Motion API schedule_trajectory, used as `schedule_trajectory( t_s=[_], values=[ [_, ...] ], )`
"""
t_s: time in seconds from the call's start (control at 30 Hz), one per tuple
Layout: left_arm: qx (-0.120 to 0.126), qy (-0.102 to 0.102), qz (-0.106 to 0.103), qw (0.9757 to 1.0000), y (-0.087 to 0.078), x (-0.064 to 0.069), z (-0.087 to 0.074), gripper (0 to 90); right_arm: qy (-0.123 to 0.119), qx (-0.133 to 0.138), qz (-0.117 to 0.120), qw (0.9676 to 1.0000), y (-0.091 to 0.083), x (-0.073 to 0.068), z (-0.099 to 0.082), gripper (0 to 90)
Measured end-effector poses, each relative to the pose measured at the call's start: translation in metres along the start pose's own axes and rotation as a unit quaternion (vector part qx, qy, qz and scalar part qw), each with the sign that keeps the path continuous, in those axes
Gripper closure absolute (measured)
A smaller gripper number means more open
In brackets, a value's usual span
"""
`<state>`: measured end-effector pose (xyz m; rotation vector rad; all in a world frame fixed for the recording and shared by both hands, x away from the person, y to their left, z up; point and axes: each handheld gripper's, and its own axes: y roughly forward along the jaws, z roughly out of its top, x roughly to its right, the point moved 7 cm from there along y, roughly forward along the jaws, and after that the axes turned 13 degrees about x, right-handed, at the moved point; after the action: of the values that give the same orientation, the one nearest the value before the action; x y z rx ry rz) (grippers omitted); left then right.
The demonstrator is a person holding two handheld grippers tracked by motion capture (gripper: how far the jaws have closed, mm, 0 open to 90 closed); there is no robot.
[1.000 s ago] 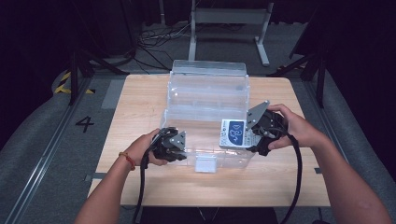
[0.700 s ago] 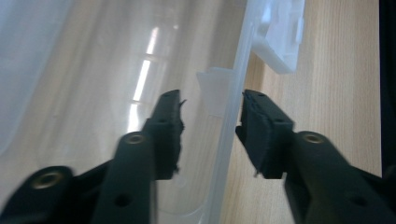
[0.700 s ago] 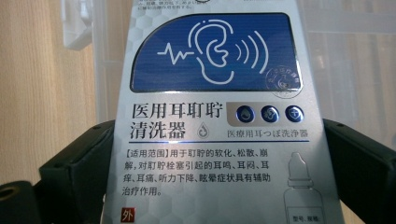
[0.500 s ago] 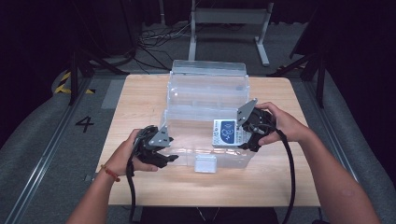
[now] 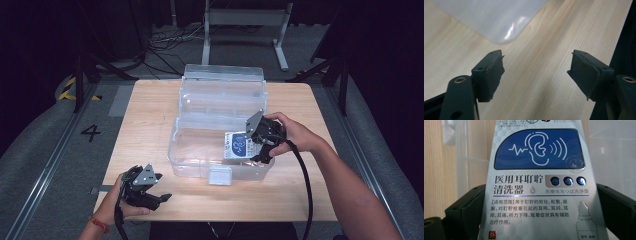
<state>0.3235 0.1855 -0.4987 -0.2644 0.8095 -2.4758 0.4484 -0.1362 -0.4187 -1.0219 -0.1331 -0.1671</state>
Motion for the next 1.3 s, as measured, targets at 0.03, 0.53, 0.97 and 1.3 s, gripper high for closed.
schedule_trajectory(
  t_s=[0.03, 0.53, 0.97, 1.3],
  values=[
    [0.001, -0.008, 0.005, 1.0000, 0.002, -0.002, -0.005, 26.0, 0.001, -0.002, 0.005, 1.0000, 0.002, 0.000, 0.000, 5.2],
    [0.017, -0.032, 0.026, 0.9990, 0.021, -0.013, -0.023, 22.2, 0.006, -0.011, 0.028, 0.9995, 0.022, -0.002, -0.002, 4.9],
    [0.024, -0.024, 0.039, 0.9987, 0.028, -0.010, -0.022, 16.1, 0.013, 0.026, 0.012, 0.9995, 0.017, -0.003, 0.002, 5.3],
    [0.024, -0.023, 0.037, 0.9988, 0.028, -0.010, -0.022, 16.0, 0.005, 0.016, 0.009, 0.9998, 0.024, -0.002, 0.004, 12.1]
  ],
)
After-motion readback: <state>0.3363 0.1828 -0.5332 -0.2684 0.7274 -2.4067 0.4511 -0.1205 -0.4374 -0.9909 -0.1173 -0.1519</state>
